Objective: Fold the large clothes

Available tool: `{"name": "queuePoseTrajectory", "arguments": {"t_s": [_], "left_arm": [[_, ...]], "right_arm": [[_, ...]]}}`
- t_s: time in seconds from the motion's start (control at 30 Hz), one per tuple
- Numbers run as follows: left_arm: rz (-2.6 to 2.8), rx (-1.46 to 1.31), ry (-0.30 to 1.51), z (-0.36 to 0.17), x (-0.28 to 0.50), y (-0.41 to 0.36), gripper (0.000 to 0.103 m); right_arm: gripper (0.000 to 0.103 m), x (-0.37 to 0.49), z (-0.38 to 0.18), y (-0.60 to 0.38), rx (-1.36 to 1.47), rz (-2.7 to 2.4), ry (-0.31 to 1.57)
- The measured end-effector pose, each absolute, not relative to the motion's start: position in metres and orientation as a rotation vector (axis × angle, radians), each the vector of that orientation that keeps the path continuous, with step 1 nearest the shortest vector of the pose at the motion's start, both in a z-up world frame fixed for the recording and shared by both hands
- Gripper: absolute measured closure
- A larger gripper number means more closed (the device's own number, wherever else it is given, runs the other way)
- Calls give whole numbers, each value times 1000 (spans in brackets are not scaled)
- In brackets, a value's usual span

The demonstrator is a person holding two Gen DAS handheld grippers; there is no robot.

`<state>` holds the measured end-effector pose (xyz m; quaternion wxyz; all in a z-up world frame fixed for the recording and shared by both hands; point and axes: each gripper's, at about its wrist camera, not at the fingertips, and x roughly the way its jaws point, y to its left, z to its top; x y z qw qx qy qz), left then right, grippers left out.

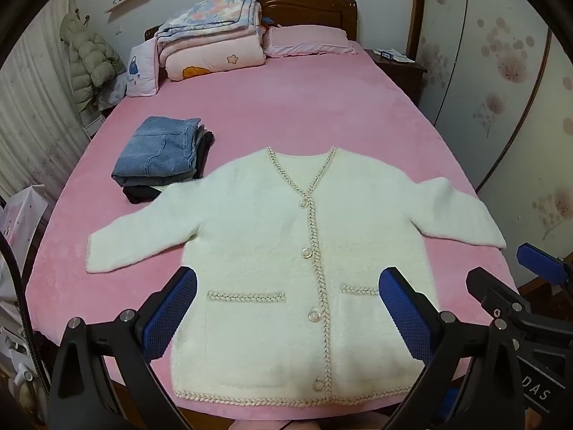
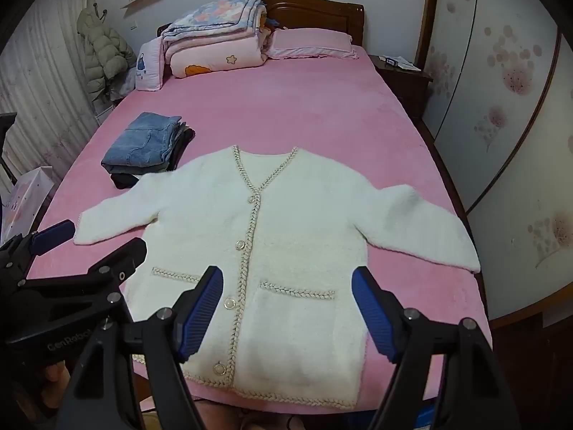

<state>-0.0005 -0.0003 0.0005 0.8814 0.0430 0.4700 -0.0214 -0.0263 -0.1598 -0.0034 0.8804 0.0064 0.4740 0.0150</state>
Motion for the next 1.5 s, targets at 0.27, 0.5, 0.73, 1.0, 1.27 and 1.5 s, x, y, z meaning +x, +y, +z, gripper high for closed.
{"name": "queuePoseTrajectory", "arguments": {"t_s": [0.27,0.5,0.73,1.0,1.27,1.5], "left_arm": [[-63,90,968,5,-4,-8,3],[-74,80,954,11,-10,-6,3],[-69,85,953,6,-16,-8,3],[-73,81,952,3,-22,-5,3],[-67,84,958,0,-29,-8,3],[-69,91,963,2,-32,-9,3]], "right_arm": [[28,-32,4,-164,4,16,977],[28,-36,8,-165,11,15,970],[28,-44,8,-165,19,15,973],[28,-51,4,-165,23,14,976],[28,-55,2,-168,25,19,983],[28,-61,-2,-170,34,21,997]]}}
